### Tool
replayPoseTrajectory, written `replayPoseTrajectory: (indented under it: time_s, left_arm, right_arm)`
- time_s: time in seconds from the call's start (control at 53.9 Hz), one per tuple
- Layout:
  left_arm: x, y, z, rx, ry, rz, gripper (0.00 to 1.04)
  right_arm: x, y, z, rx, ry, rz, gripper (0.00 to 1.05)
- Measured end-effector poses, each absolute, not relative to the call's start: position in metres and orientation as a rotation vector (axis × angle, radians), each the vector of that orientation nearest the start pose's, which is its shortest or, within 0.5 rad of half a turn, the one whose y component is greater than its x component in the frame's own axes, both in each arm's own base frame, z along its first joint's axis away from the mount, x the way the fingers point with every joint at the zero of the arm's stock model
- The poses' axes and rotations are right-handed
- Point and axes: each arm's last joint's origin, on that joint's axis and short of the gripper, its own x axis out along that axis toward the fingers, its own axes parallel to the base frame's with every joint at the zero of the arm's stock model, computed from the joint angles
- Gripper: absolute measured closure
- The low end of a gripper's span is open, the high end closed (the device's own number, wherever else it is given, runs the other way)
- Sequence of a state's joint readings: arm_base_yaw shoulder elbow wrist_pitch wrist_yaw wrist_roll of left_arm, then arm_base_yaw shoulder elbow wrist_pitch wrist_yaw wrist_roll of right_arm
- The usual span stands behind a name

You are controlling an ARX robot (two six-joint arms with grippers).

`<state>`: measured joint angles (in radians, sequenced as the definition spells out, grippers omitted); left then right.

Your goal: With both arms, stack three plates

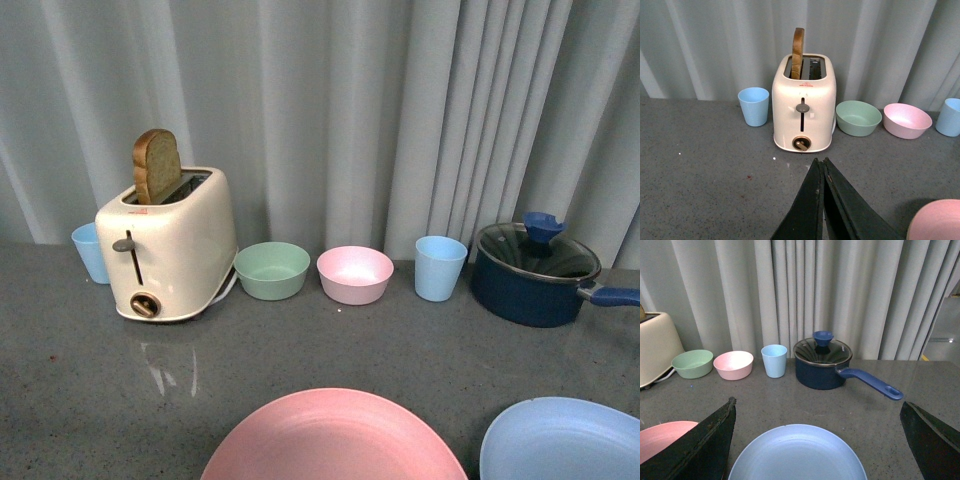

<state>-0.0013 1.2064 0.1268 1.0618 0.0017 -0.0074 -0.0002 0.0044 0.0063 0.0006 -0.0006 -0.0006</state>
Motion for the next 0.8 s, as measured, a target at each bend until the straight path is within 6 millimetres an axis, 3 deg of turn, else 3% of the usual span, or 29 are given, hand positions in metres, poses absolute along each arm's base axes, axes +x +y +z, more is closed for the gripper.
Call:
replayPoseTrajectory:
  time_s: [0.463, 0.797]
  left_arm:
    - [0.150, 0.000, 0.165, -0.007, 0.005, -0.001, 1.01]
    - [0.132, 0.000, 0.174, -0.007, -0.022, -0.001, 1.01]
  right_arm:
    - [0.098, 0.000, 0.165, 0.000, -0.002, 0.001, 0.07]
    - [0.098, 0.000, 0.165, 0.000, -0.002, 0.000, 0.07]
